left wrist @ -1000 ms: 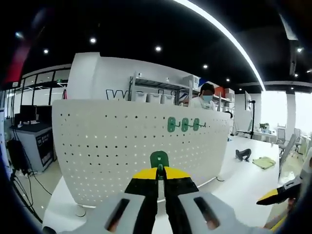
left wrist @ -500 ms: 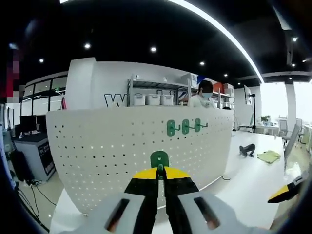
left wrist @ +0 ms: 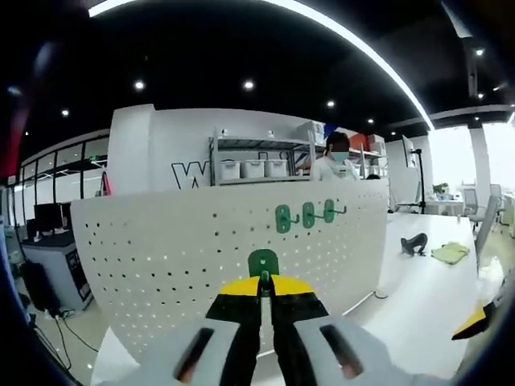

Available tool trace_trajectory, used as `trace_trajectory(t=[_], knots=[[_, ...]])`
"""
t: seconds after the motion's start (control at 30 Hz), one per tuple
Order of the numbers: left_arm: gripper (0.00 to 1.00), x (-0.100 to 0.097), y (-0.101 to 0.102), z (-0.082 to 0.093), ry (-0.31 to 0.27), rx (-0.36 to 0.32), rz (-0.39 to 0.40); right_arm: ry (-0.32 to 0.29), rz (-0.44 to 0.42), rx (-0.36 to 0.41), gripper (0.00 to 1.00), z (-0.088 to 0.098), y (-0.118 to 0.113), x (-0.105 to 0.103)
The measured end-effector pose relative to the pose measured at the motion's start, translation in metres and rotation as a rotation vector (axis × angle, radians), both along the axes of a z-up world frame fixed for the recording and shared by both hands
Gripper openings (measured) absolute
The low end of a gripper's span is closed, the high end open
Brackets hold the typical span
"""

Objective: Insert the hook assembly into the mounting plate slot until the hook locks in place.

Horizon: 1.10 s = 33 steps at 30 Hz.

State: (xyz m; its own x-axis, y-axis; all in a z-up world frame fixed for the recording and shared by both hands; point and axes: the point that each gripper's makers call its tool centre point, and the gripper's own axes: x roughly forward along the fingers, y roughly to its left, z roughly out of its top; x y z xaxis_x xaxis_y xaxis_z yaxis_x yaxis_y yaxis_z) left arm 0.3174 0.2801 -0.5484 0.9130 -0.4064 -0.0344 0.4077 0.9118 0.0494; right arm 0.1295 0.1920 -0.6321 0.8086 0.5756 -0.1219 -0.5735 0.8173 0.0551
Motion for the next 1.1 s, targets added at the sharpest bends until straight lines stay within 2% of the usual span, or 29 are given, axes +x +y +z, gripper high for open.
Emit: trace_trajectory(t=[0.3, 0.77, 1.1], knots=[[0.03, 0.010, -0.006, 0.004, -0.005, 0.012, 0.001, 0.001, -0.010, 0.002, 0.49, -0.001, -0.007, 0.001], [0.03, 0.026, -0.008, 0.004, 0.014, -0.023, 0.037, 0.020, -0.029, 0.005, 0.49, -0.008, -0.017, 0.000], [0.03, 0.034, -0.012, 0.009, -0.004, -0.014, 0.053, 0.024, -0.038, 0.002, 0.49, -0.009, -0.023, -0.001]])
